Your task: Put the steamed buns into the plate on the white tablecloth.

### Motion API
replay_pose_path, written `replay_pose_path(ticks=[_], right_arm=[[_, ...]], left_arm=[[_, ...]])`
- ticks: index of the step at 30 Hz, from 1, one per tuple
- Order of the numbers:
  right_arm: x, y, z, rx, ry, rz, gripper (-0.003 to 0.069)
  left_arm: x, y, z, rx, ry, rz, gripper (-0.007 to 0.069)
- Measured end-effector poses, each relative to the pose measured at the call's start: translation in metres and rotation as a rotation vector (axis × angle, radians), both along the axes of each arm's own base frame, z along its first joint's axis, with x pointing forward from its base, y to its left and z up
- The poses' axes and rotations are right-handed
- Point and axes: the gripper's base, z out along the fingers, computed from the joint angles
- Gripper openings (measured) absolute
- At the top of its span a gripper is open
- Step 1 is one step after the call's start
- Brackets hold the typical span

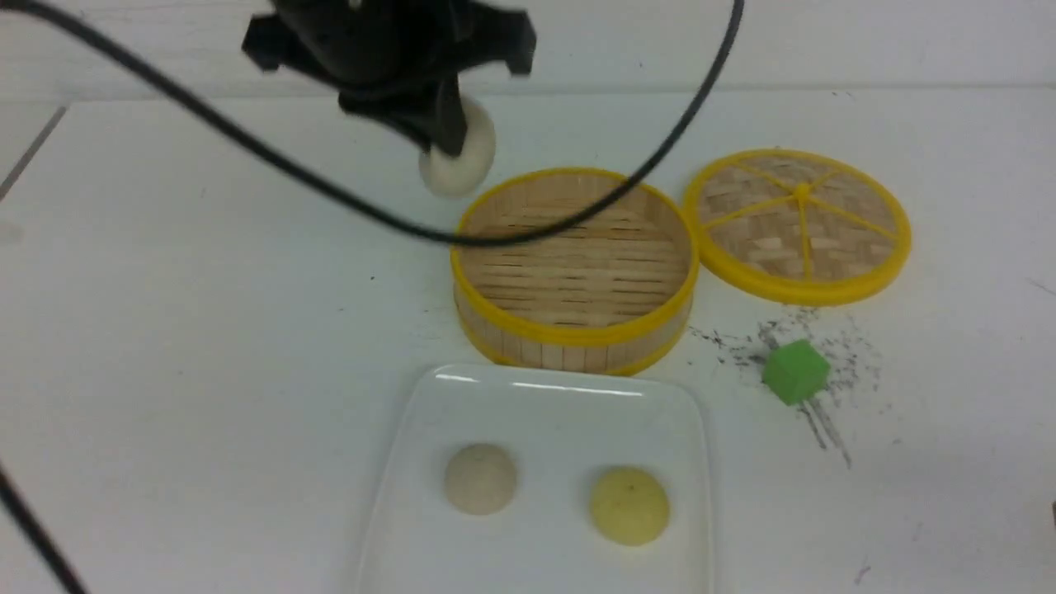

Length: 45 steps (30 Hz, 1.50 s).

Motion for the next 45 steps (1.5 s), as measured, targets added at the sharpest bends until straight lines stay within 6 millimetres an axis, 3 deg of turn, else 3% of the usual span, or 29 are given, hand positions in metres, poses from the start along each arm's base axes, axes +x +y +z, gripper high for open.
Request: replay_pose_path(ticks=[1, 3, 8, 13, 27, 35, 38, 45], right_arm=[[0.0, 0.0, 0.0, 0.0, 0.0, 0.0, 0.015], [0.0, 0.0, 0.0, 0.0, 0.0, 0.0, 0.0152], [0.0, 0.0, 0.0, 0.0, 0.0, 0.0, 0.0152], [0.0, 0.0, 0.0, 0.0, 0.0, 0.0, 0.0153], [0.0, 0.0, 0.0, 0.0, 0.0, 0.0, 0.0156], [0.0, 0.0, 0.0, 0.0, 0.0, 0.0, 0.0165], [0.0, 0.0, 0.0, 0.0, 0.0, 0.0, 0.0169], [-0.001, 0.0, 0.002, 0.02, 0.012, -0.002, 0.0166]], left_arm=[[-0.002, 0.001, -0.001, -0.002, 0.008, -0.001, 0.0026], [-0.018, 0.007, -0.046, 0.056, 0.163, -0.003, 0.0026], [-0.034, 0.015, -0.112, 0.125, 0.321, 0.009, 0.0027], [-0.041, 0.019, -0.147, 0.124, 0.322, 0.027, 0.0031], [-0.011, 0.005, -0.149, -0.027, 0.051, 0.063, 0.0039], [0.004, -0.003, -0.188, 0.014, 0.115, 0.07, 0.0067], [0.005, -0.004, -0.19, 0.005, 0.117, 0.076, 0.0118], [0.01, -0.009, -0.174, -0.035, 0.085, 0.082, 0.037]])
